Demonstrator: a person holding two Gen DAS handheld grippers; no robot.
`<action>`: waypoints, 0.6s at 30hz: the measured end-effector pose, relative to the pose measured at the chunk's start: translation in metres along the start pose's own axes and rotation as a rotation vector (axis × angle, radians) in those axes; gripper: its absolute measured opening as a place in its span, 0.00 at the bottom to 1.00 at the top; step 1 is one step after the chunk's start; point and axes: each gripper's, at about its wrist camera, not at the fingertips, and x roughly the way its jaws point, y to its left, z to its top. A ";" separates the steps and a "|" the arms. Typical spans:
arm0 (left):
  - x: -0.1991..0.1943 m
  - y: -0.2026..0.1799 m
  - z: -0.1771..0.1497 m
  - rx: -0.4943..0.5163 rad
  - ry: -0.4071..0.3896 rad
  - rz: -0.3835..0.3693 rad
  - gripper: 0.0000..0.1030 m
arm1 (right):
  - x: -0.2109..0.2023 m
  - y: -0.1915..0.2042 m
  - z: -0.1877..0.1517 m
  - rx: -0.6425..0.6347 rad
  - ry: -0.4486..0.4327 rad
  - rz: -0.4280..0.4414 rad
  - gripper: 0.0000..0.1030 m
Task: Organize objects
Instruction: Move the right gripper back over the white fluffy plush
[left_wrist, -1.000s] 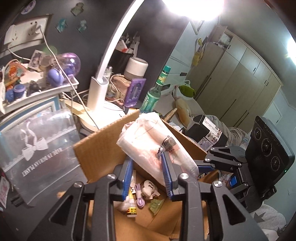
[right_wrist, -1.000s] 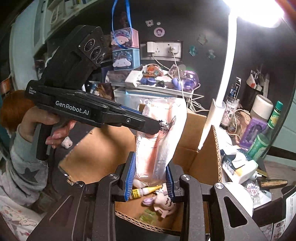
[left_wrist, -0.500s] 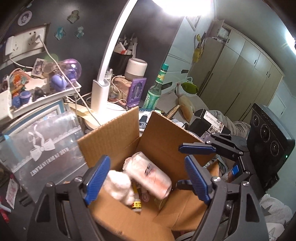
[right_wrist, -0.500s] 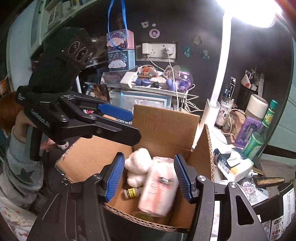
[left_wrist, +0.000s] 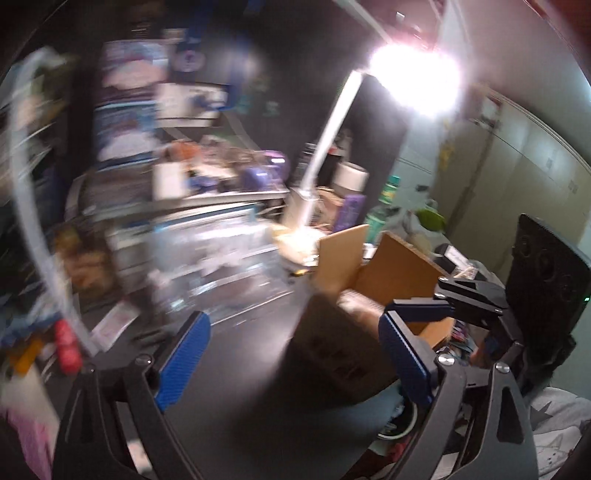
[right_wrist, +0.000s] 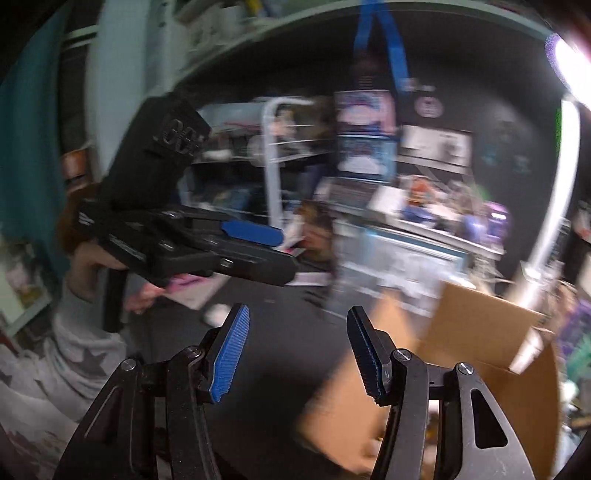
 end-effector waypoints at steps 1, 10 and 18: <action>-0.007 0.010 -0.009 -0.020 -0.008 0.024 0.89 | 0.008 0.007 0.001 -0.007 0.003 0.026 0.50; -0.025 0.102 -0.094 -0.205 0.005 0.258 0.93 | 0.130 0.061 -0.018 -0.054 0.174 0.231 0.50; -0.027 0.151 -0.140 -0.342 0.029 0.245 0.93 | 0.235 0.098 -0.038 -0.125 0.307 0.255 0.50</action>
